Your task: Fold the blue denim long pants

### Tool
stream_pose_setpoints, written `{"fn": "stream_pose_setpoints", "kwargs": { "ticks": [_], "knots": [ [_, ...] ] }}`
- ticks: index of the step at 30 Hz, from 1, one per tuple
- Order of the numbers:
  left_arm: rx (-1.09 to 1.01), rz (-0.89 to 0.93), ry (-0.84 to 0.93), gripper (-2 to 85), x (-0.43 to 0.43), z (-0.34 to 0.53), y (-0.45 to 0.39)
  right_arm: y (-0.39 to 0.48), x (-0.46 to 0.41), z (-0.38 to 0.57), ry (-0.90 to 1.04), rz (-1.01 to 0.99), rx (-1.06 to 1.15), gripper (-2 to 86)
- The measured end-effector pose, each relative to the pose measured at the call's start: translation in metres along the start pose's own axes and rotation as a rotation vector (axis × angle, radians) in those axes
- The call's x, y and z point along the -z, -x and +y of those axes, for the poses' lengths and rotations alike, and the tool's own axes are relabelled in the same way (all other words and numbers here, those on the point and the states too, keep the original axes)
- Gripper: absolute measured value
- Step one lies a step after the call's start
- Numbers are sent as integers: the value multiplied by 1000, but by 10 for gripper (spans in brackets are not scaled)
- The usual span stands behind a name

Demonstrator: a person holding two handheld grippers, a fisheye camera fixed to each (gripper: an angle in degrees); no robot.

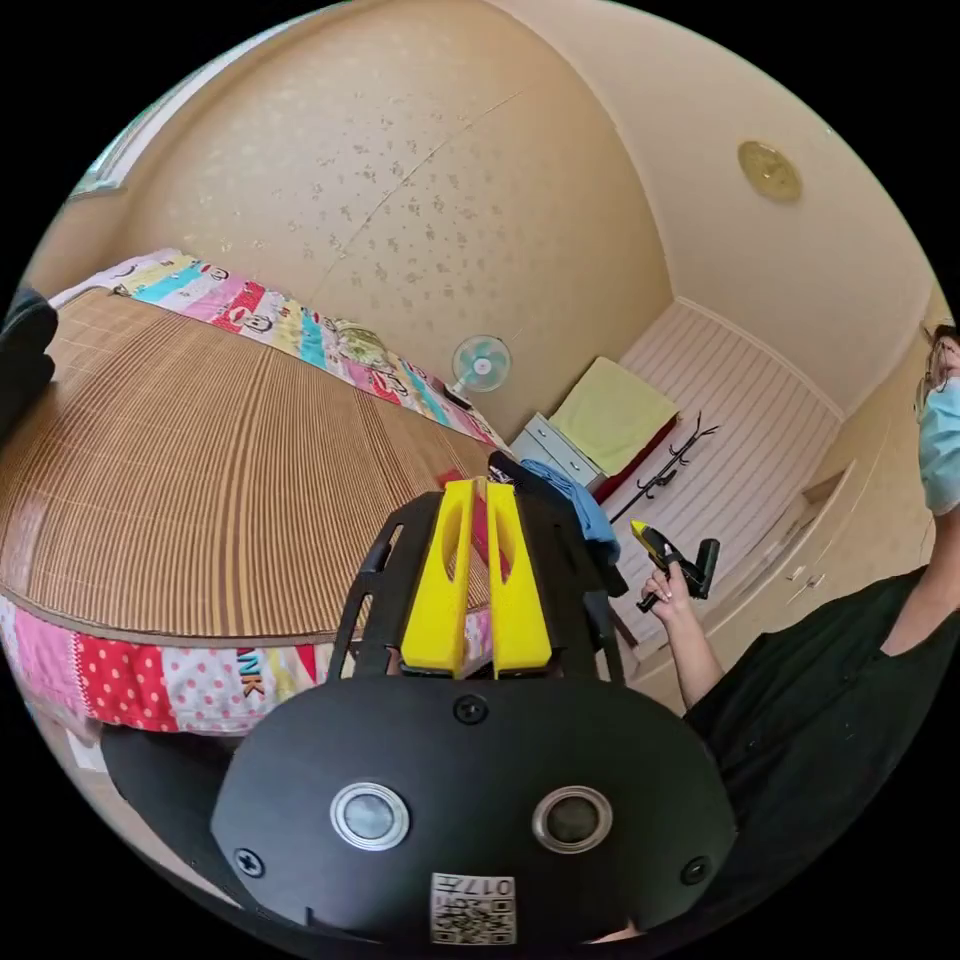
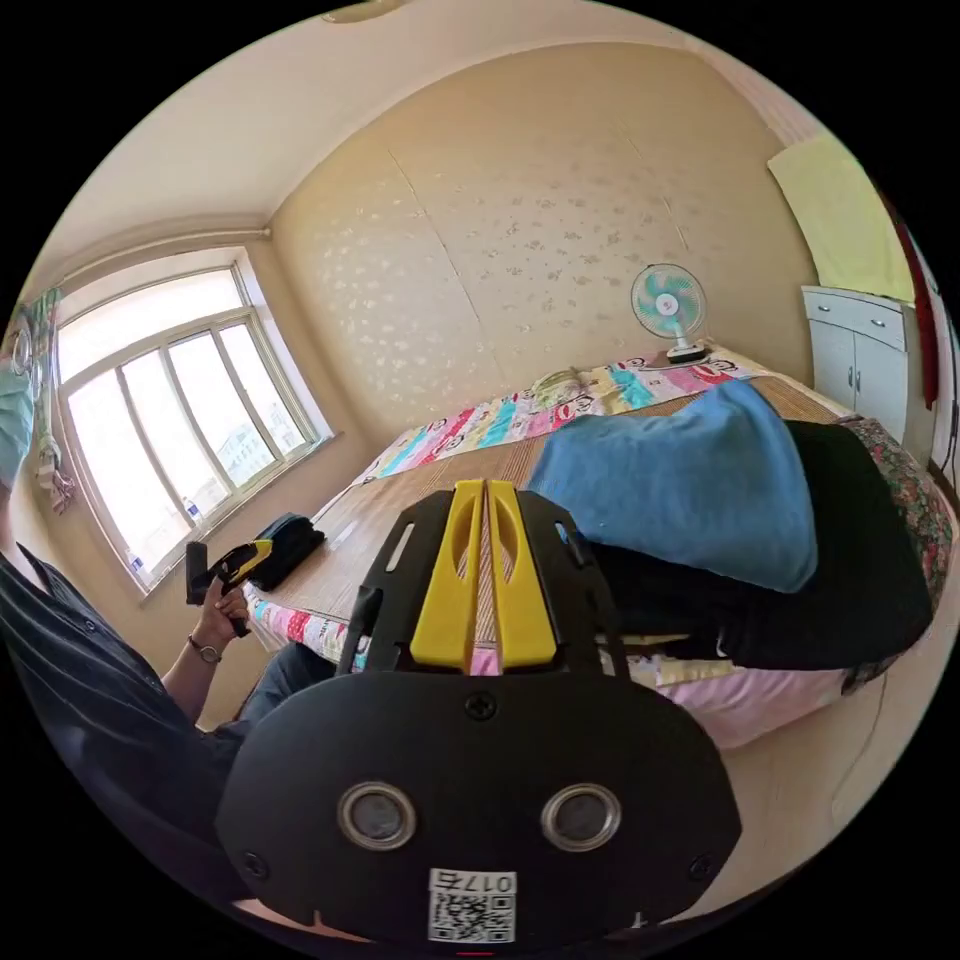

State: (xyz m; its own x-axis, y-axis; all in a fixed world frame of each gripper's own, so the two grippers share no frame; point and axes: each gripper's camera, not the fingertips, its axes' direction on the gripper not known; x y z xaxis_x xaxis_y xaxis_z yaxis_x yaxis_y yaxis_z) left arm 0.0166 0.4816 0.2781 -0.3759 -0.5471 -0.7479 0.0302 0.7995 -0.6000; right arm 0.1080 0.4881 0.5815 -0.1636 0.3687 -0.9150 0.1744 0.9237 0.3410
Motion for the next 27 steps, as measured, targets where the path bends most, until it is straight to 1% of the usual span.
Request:
{"fn": "stream_pose_setpoints", "kwargs": {
  "ticks": [3,7,11,13,16,17,18,22,25,27],
  "knots": [
    [-17,2,89,21,-29,4,-17,-21,21,-2,37,141,-79,38],
    [-53,14,131,32,-46,4,-35,-33,31,-3,-1,179,-173,74],
    [-48,19,158,45,-53,4,-39,-45,42,-12,-142,201,-295,97],
    [-50,18,156,48,-52,6,-39,-50,38,-26,-129,221,-304,102],
    [-46,5,160,49,-49,9,-34,-54,5,-55,45,172,-276,93],
    [-43,3,160,49,-48,10,-32,-53,-13,-65,135,167,-273,80],
    [-33,5,156,49,-45,11,-28,-46,-21,-74,154,195,-270,54],
    [-7,0,111,49,-25,13,-12,-7,-21,-128,97,254,-150,23],
    [7,-16,75,50,-10,17,0,36,-36,-206,64,209,-20,15],
    [22,-11,55,50,-2,21,8,92,-69,-272,77,209,163,12]
  ]
}}
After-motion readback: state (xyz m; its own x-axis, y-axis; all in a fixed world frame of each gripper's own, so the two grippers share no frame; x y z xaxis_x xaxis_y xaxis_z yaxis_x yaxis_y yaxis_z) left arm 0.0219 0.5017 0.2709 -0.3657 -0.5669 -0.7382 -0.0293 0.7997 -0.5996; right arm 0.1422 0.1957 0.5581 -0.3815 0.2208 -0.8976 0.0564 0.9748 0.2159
